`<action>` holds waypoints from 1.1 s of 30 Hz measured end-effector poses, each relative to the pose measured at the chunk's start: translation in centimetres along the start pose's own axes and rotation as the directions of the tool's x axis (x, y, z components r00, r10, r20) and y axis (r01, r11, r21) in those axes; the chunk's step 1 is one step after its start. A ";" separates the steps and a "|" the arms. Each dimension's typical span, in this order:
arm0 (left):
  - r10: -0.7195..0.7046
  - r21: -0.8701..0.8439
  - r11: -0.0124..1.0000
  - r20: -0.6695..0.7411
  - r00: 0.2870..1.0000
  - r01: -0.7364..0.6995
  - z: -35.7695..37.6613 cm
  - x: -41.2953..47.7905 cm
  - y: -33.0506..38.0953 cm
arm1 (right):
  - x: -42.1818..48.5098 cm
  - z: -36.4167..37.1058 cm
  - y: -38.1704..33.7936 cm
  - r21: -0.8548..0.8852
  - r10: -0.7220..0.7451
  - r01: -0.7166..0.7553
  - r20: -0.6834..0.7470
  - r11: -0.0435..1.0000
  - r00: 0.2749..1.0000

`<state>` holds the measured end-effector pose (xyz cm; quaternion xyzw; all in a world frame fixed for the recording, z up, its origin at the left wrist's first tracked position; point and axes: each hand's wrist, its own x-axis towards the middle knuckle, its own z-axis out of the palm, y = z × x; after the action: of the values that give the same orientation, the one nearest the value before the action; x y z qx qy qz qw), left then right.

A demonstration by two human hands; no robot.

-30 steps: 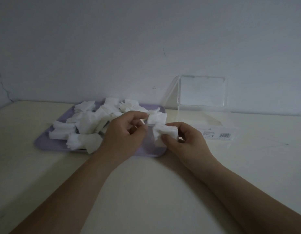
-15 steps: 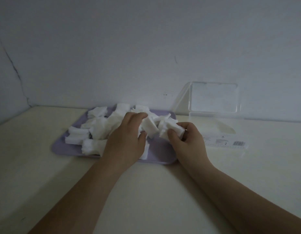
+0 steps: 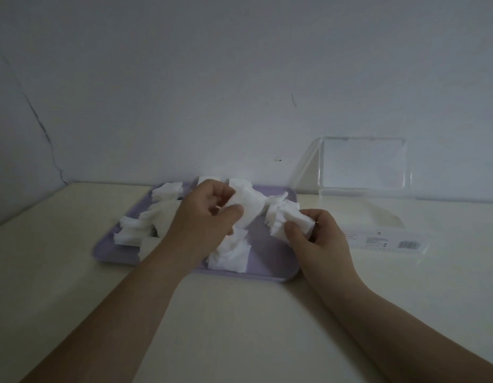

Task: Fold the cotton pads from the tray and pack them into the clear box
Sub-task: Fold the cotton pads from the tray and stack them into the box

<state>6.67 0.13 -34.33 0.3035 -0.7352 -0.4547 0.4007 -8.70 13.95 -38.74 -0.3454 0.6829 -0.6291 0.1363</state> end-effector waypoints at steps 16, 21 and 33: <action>-0.036 -0.385 0.909 0.310 0.950 0.161 1.5 -3.1 -2.0 | -0.2 -0.4 -0.3 0.152 -0.004 -0.015 0.127 0.988 0.992; -0.036 -0.327 0.930 0.370 0.928 0.167 1.6 -3.0 -2.1 | -0.3 -0.5 -0.4 0.251 0.023 -0.063 0.158 0.966 0.987; -0.061 -0.190 0.977 0.192 0.980 0.098 2.6 -3.4 -2.3 | -0.3 -0.3 -0.2 0.365 -0.030 -0.051 0.213 0.930 0.977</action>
<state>6.27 3.14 -38.17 0.2476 -0.7076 -0.5676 0.3403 -8.65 14.37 -38.58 -0.3759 0.5360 -0.7041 0.2751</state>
